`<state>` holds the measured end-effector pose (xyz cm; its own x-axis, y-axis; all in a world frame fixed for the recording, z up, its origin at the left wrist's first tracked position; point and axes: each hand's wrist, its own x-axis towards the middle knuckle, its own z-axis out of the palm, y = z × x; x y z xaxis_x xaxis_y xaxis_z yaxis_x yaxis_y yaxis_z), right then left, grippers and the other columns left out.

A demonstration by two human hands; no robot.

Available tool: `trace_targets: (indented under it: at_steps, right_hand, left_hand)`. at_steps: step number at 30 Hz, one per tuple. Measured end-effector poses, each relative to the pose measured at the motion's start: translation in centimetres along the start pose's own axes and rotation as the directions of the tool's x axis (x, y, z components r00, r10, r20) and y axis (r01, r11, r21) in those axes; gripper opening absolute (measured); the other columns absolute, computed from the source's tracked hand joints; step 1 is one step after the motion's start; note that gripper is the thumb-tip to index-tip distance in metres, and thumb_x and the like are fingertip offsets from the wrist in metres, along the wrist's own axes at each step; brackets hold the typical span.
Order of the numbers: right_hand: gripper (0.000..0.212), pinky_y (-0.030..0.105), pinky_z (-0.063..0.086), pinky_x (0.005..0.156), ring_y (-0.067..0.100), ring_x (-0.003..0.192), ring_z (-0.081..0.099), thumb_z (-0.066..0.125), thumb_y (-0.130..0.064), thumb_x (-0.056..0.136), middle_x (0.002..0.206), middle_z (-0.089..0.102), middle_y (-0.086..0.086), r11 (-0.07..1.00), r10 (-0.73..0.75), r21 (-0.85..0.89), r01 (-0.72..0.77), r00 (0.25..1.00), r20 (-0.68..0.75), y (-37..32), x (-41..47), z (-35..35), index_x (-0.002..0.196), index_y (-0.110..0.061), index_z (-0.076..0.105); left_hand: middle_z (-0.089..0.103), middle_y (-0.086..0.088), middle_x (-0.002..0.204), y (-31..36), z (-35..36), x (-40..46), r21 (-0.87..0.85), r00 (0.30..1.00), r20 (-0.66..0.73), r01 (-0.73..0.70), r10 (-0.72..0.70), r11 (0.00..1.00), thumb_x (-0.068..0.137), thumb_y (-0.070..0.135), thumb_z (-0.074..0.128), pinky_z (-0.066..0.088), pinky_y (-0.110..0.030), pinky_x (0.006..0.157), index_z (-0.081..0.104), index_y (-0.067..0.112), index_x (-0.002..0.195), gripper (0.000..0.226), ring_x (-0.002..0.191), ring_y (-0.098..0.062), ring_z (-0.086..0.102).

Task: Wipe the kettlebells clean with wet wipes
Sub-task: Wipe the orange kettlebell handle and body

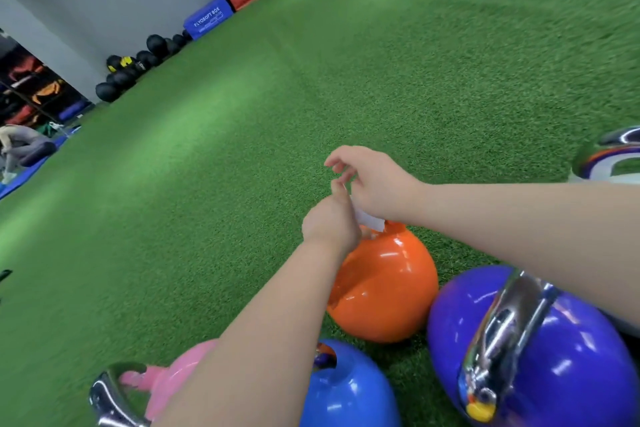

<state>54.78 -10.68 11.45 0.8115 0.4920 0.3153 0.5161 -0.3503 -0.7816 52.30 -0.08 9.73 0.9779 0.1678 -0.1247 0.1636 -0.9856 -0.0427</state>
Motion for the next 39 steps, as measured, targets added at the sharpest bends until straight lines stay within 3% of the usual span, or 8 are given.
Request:
trace_targets:
  at_steps: [3, 7, 11, 18, 21, 27, 33, 39]
  right_hand:
    - [0.050, 0.023, 0.035, 0.095, 0.024, 0.115, 0.053, 0.040, 0.005, 0.084, 0.130, 0.051, 0.014, 0.995, 0.001, -0.097, 0.012, 0.991, 0.131, -0.2, 0.1, 0.8, 0.133, -0.007, 0.045]
    - [0.044, 0.036, 0.039, 0.097, 0.028, 0.120, 0.049, 0.044, -0.017, 0.096, 0.133, 0.052, 0.013, 0.949, -0.003, -0.293, 0.116, 0.933, 0.359, 0.0, 0.7, 0.9, 0.140, -0.013, 0.035]
    - [0.047, 0.035, 0.042, 0.089, 0.029, 0.115, 0.051, 0.051, -0.036, 0.094, 0.124, 0.057, 0.009, 0.842, 0.097, -0.481, 0.245, 0.807, 0.583, 0.0, 1.5, 0.8, 0.135, -0.016, 0.041]
    - [0.037, 0.023, 0.040, 0.051, 0.017, 0.084, 0.049, 0.067, -0.037, 0.083, 0.093, 0.055, -0.003, 0.813, 0.271, -0.537, 0.223, 0.672, 0.689, -2.0, 4.3, 1.1, 0.111, -0.016, 0.058]
    - [0.027, 0.026, 0.043, 0.062, 0.018, 0.075, 0.054, 0.067, -0.032, 0.081, 0.080, 0.059, -0.004, 0.699, 0.334, -0.634, 0.331, 0.633, 0.698, -2.4, 4.5, 3.6, 0.102, -0.017, 0.059]
    - [0.022, 0.021, 0.032, 0.048, 0.018, 0.064, 0.051, 0.062, -0.023, 0.074, 0.063, 0.050, -0.006, 0.720, 0.121, -0.596, 0.355, 0.781, 0.612, -0.4, 3.6, 3.9, 0.064, -0.025, 0.043]
    - [0.020, 0.031, 0.053, 0.058, 0.026, 0.069, 0.064, 0.065, -0.009, 0.070, 0.069, 0.059, -0.001, 0.921, 0.244, -0.375, -0.102, 0.904, 0.352, 4.1, 2.3, 2.1, 0.069, -0.024, 0.052]
    - [0.008, 0.025, 0.045, 0.051, 0.024, 0.060, 0.057, 0.058, -0.009, 0.079, 0.073, 0.061, 0.007, 0.877, 0.472, -0.126, -0.464, 0.880, 0.044, 7.0, 0.2, 4.2, 0.074, -0.014, 0.054]
  left_hand:
    - [0.045, -0.008, 0.137, -1.2, -1.4, -0.5, -0.270, 0.984, 0.169, -0.011, 0.059, 0.963, 0.066, 0.027, 0.083, 0.039, -0.029, 0.087, 0.020, 0.005, 0.140, 0.099, 0.119, -0.026, 0.051]
    - [0.046, 0.000, 0.140, -4.0, -1.5, -2.8, -0.788, 1.000, -0.006, 0.013, -0.028, 0.616, 0.079, 0.008, 0.067, 0.031, -0.022, 0.099, 0.042, 0.013, 0.133, 0.060, 0.128, -0.013, 0.043]
    - [0.063, -0.004, 0.095, -5.6, 1.8, -5.1, -0.968, 0.897, -0.041, 0.073, -0.441, 0.239, 0.088, -0.001, 0.045, 0.046, -0.016, 0.062, 0.056, 0.014, 0.100, 0.023, 0.078, -0.013, 0.060]
    - [0.055, 0.003, 0.071, -5.9, 3.9, -4.2, -0.810, 0.910, -0.216, 0.036, -0.354, 0.585, 0.095, 0.016, 0.040, 0.037, -0.030, 0.064, 0.056, 0.019, 0.088, 0.018, 0.069, -0.016, 0.050]
    - [0.055, 0.002, 0.069, -6.5, 4.3, -4.2, -0.819, 0.909, -0.206, 0.042, -0.361, 0.573, 0.095, 0.017, 0.041, 0.042, -0.033, 0.066, 0.056, 0.018, 0.088, 0.017, 0.067, -0.017, 0.050]
    - [0.052, 0.004, 0.057, -6.8, 4.1, -4.3, -0.895, 0.913, -0.136, 0.054, -0.386, 0.443, 0.093, 0.008, 0.044, 0.038, -0.028, 0.058, 0.054, 0.016, 0.087, 0.015, 0.052, -0.011, 0.046]
    - [0.054, 0.005, 0.061, -7.1, 4.0, -4.6, -0.905, 0.929, -0.104, 0.059, -0.354, 0.422, 0.093, 0.009, 0.044, 0.040, -0.029, 0.062, 0.053, 0.020, 0.088, 0.015, 0.056, -0.012, 0.047]
    - [0.052, 0.004, 0.059, -7.1, 4.2, -4.4, -0.901, 0.937, -0.111, 0.046, -0.332, 0.431, 0.093, 0.008, 0.041, 0.037, -0.029, 0.057, 0.053, 0.018, 0.089, 0.016, 0.054, -0.013, 0.044]
